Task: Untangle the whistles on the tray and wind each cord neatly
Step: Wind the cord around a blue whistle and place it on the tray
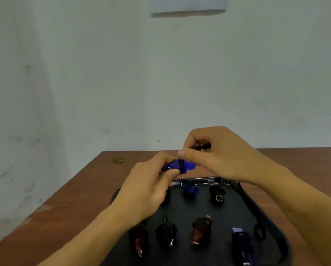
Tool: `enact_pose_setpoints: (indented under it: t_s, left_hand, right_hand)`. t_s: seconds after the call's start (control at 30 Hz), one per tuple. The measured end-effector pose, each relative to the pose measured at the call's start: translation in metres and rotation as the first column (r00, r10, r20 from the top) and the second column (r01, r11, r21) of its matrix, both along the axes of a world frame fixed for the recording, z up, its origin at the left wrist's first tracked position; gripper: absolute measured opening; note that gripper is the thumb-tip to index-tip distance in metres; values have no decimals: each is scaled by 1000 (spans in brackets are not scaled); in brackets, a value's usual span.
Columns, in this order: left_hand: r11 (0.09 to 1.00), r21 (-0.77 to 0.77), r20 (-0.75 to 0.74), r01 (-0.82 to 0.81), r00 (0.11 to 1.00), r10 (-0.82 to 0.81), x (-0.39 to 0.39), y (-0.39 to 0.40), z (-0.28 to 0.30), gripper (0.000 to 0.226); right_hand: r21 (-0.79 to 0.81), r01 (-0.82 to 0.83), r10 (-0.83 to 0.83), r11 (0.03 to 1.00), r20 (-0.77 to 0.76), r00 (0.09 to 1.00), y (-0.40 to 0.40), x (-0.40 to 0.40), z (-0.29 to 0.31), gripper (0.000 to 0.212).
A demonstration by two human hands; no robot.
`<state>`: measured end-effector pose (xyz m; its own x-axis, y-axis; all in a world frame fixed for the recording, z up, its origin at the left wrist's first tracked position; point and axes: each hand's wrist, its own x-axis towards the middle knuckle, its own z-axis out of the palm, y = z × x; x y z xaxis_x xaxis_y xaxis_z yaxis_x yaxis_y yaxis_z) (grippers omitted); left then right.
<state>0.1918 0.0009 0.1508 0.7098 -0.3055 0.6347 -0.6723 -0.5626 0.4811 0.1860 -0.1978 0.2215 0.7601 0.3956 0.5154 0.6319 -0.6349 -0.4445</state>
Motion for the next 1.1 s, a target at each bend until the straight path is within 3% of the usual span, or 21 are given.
enact_pose_setpoints:
  t_s: [0.17, 0.33, 0.53, 0.67, 0.83, 1.1]
  left_hand:
    - [979, -143, -73, 146, 985, -157, -8, -5, -12, 17]
    - [922, -318, -137, 221, 952, -276, -9, -7, -16, 17]
    - [801, -526, -97, 285, 916, -389, -11, -11, -16, 11]
    - [734, -624, -85, 268, 910, -405, -8, -11, -16, 16]
    - [704, -679, -119, 209, 915, -386, -6, -13, -20, 26]
    - [712, -688, -143, 139, 936, -321, -1, -15, -25, 18]
  right_hand:
    - [229, -111, 151, 967, -168, 974, 0, 9, -15, 17]
    - [537, -87, 346, 839, -403, 847, 5, 21, -39, 23]
    - [739, -35, 506, 673, -425, 750, 15, 25, -56, 26]
    - [748, 33, 442, 663, -426, 789, 21, 26, -68, 14]
    - [642, 50, 203, 765, -315, 927, 25, 24, -79, 17]
    - [623, 51, 132, 781, -244, 961, 35, 19, -87, 19]
